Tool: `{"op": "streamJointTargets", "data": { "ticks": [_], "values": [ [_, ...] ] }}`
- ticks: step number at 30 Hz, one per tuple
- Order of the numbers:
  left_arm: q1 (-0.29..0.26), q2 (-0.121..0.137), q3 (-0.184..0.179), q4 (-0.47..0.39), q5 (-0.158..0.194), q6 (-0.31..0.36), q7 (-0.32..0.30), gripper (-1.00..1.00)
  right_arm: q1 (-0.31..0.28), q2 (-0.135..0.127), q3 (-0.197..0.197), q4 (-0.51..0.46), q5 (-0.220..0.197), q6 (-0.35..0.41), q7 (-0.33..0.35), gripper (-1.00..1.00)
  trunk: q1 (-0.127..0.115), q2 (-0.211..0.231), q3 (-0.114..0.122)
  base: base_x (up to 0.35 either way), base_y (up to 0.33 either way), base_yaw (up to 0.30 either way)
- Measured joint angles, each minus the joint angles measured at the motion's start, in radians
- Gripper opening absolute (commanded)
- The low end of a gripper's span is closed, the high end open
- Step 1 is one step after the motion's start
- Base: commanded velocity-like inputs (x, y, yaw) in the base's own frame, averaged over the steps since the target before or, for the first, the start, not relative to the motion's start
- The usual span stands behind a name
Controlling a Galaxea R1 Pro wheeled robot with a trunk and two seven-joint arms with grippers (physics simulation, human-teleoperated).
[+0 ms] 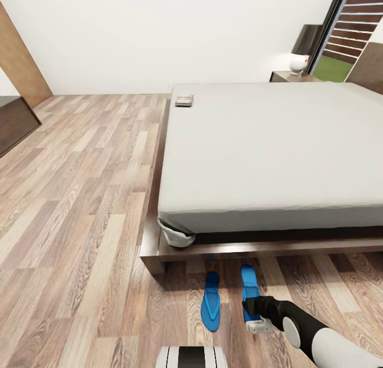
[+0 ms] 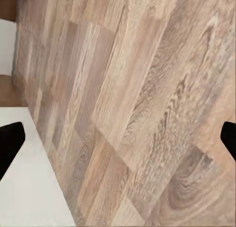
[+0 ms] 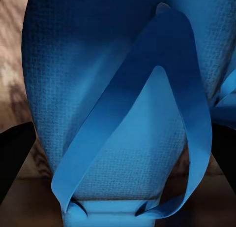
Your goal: In the bedroom, move the book from the bed onto either nightstand, and place the two sandals side by side next to the bed.
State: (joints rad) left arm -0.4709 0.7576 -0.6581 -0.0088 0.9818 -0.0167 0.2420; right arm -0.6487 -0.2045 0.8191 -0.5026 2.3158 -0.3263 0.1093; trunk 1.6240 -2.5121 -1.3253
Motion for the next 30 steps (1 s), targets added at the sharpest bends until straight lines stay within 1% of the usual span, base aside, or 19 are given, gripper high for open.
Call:
{"op": "streamJointTargets", "data": {
  "ticks": [2,3,4,5,6,8,10,12,15,25,30],
  "values": [
    [0.000,0.000,0.000,0.000,-0.001,-0.024,0.110,1.00,0.000,0.000,0.000,0.001,0.000,0.000,0.000,-1.00,0.000,0.000,0.000,0.000,0.000,0.000],
    [0.000,0.000,-0.001,0.000,0.000,-0.050,0.211,1.00,-0.001,0.000,0.000,0.001,0.000,0.000,0.000,-1.00,0.000,0.000,0.000,0.000,0.000,0.000],
    [0.000,-0.001,-0.001,0.000,0.000,-0.062,0.260,1.00,-0.001,0.000,0.000,0.002,0.000,0.000,0.000,-1.00,0.000,0.000,0.000,0.000,0.000,0.000],
    [0.000,-0.001,-0.002,0.000,-0.001,-0.078,0.340,1.00,-0.002,0.000,0.000,0.002,0.000,0.000,0.000,-1.00,0.000,0.000,0.000,0.000,0.000,0.000],
    [0.000,-0.001,-0.003,0.001,-0.001,-0.090,0.401,1.00,-0.004,0.000,0.000,0.002,0.000,0.000,0.000,-1.00,0.000,0.000,0.000,0.000,0.000,0.000],
    [0.001,-0.001,-0.004,0.000,-0.001,-0.098,0.444,1.00,-0.006,0.000,0.000,0.002,0.000,0.000,0.000,-1.00,0.000,0.000,0.000,0.000,0.000,0.000],
    [0.022,-0.002,-0.003,0.000,0.000,-0.117,0.489,1.00,-0.010,0.000,0.000,0.002,0.000,0.000,0.000,-1.00,0.000,0.000,0.000,0.000,0.006,0.000],
    [0.046,-0.003,-0.003,-0.001,0.000,-0.128,0.510,1.00,-0.014,0.001,0.000,0.002,-0.001,0.000,0.000,-1.00,0.000,0.000,0.000,0.023,0.099,0.000],
    [0.056,-0.003,-0.004,-0.001,-0.001,-0.132,0.517,1.00,-0.015,0.003,0.000,0.003,-0.001,0.001,0.000,-1.00,0.000,0.000,0.000,0.048,0.163,0.000],
    [0.063,-0.003,-0.006,-0.002,-0.007,-0.135,0.521,1.00,-0.017,0.003,0.000,0.002,0.000,0.000,0.000,-1.00,0.000,0.000,0.000,0.012,0.039,0.000],
    [0.063,-0.003,-0.006,-0.002,-0.007,-0.135,0.520,1.00,-0.025,0.003,0.000,0.031,0.001,0.000,0.000,-1.00,0.000,0.000,0.000,0.001,0.003,0.000]
  ]
}}
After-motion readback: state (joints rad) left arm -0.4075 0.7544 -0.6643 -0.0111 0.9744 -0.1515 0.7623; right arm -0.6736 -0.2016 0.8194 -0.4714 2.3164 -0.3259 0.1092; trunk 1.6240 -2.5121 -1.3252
